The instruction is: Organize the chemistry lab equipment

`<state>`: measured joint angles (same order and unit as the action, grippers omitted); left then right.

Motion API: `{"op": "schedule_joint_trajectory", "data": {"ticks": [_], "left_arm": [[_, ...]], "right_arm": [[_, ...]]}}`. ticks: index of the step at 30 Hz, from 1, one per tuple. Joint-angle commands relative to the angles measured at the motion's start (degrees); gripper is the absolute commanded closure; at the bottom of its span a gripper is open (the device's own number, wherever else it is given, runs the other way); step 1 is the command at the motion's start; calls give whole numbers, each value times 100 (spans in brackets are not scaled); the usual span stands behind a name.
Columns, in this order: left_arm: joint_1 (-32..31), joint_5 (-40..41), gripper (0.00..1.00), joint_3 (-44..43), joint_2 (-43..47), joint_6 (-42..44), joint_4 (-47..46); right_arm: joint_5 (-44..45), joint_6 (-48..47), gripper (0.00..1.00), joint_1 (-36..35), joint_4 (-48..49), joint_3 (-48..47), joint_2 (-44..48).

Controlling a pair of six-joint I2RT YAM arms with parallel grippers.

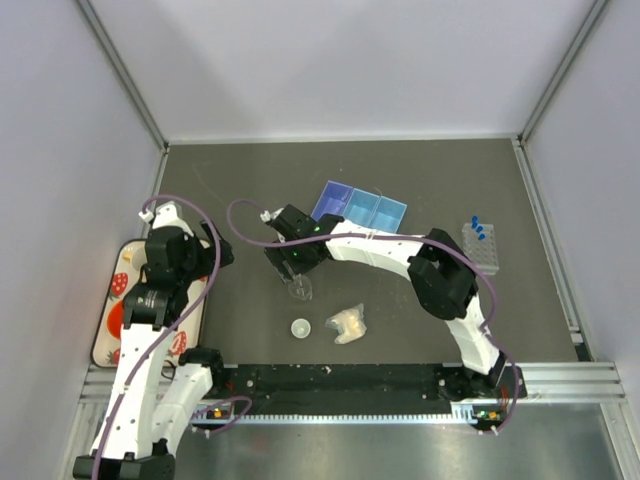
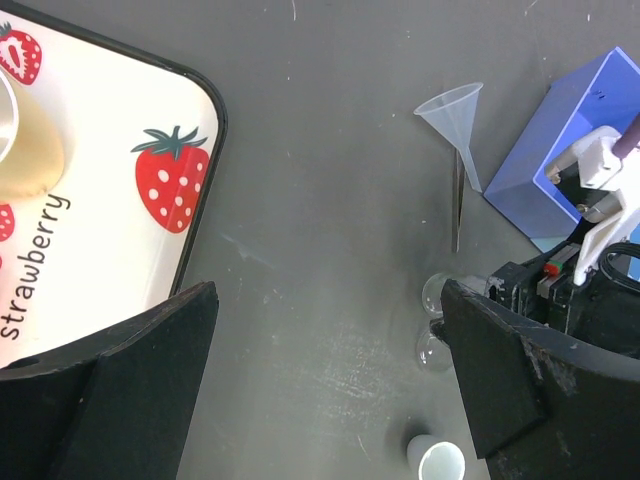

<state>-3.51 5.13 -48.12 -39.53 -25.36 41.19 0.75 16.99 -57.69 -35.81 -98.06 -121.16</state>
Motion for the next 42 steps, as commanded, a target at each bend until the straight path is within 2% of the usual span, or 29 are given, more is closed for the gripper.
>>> {"op": "schedule_joint_trajectory", "data": {"ticks": [1,11,15,22,25,26,32,42], "left_arm": [[26,-90,1,57,85,23,-278],[26,-179,1,154,138,14,-366],[26,-170,1,154,165,32,-366],[26,-205,1,145,156,49,-357],[17,-187,1,154,147,49,-357],[26,-187,1,154,156,49,-366],[26,-187,1,154,147,49,-366],[26,-187,1,206,147,58,-392]], "right_arm": [[293,-65,23,-111,-66,-319,-39],[505,-82,33,-120,-136,-459,-197],[443,-56,43,-146,-171,-547,-311],[417,-73,46,-172,-242,-574,-390],[443,-82,59,-172,-251,-565,-390],[452,-82,67,-172,-259,-565,-373],[470,-65,84,-181,-303,-679,-285],[531,-108,83,-181,-566,-1047,592]]}}
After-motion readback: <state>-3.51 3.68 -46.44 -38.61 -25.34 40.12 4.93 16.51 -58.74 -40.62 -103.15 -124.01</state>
